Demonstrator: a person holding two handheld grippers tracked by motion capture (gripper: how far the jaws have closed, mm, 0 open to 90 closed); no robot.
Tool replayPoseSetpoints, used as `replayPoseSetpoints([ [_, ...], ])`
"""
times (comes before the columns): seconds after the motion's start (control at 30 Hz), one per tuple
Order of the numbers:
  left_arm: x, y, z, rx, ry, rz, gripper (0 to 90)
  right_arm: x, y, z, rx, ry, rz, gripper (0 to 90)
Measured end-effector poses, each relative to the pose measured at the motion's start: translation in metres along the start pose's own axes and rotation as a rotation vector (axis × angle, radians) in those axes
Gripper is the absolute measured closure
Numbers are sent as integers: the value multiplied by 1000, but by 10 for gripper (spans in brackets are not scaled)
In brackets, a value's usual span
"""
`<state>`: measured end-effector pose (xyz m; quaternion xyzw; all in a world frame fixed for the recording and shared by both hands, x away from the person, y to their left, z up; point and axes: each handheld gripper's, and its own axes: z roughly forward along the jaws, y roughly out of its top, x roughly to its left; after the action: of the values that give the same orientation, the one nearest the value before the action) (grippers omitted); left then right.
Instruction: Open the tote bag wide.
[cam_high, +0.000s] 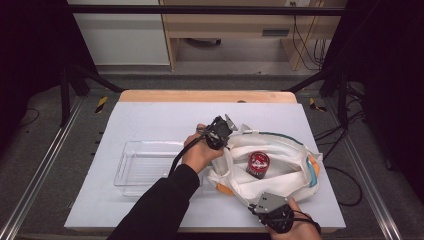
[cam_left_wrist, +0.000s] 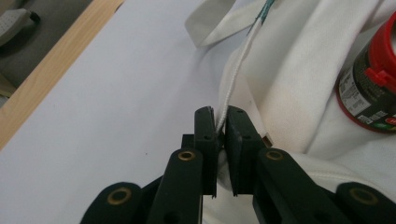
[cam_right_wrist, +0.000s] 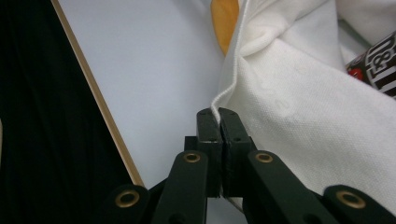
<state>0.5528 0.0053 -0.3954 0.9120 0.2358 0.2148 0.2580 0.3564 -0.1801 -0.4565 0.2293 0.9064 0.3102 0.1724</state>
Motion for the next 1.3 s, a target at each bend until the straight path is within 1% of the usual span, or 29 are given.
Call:
replayPoseSetpoints([
  [0.07, -1, 0, 2, 9, 0, 3, 838, 0, -1, 1, -3, 3, 9, 892],
  [0.13, -1, -1, 2, 5, -2, -1, 837, -1, -1, 1, -8, 3, 17, 891],
  [0.27, -2, -2, -2, -19, -1, -6, 830, -3, -3, 0, -19, 10, 37, 873],
  [0.3, -2, -2, -4, -33, -4, -7, 824, -3, -3, 0, -21, 15, 44, 861],
  [0.4, -4, -2, -11, -72, 7, -14, 758, -4, -3, -2, -29, 28, 59, 779],
  [0.47, -6, -2, -18, -101, 14, -20, 688, -3, -2, -4, -39, 22, 72, 694],
  [0.5, -6, -2, -22, -113, 15, -20, 650, -4, -2, -6, -50, 19, 73, 638],
  [0.53, -7, -3, -27, -124, 15, -22, 629, -4, 0, -9, -65, 21, 86, 600],
  [0.6, -7, -5, -36, -143, 19, -22, 580, -6, 2, -15, -83, 19, 106, 526],
  [0.63, -8, -6, -41, -155, 19, -24, 548, -8, 5, -19, -89, 12, 112, 484],
  [0.73, -9, -13, -57, -180, 23, -18, 472, -15, 13, -33, -111, -14, 121, 394],
  [0.8, -9, -19, -65, -200, 28, -23, 425, -24, 21, -44, -126, -30, 151, 321],
  [0.83, -10, -22, -68, -207, 31, -23, 403, -29, 25, -48, -130, -44, 159, 306],
  [0.9, -10, -29, -74, -214, 27, -23, 368, -40, 31, -53, -116, -63, 177, 247],
  [0.93, -10, -32, -76, -211, 24, -27, 350, -49, 34, -54, -96, -77, 191, 228],
  [1.07, -9, -47, -83, -236, 11, -56, 285, -74, 44, -54, -45, -95, 230, 179],
  [1.1, -9, -50, -85, -246, 5, -67, 267, -78, 46, -53, -35, -96, 234, 175],
  [1.2, -9, -58, -90, -261, 4, -80, 222, -93, 54, -50, 4, -103, 248, 140],
  [1.27, -9, -62, -93, -265, 0, -82, 203, -100, 59, -48, 9, -107, 251, 132],
  [1.3, -10, -65, -93, -268, -4, -83, 193, -104, 61, -47, 21, -108, 251, 128],
])
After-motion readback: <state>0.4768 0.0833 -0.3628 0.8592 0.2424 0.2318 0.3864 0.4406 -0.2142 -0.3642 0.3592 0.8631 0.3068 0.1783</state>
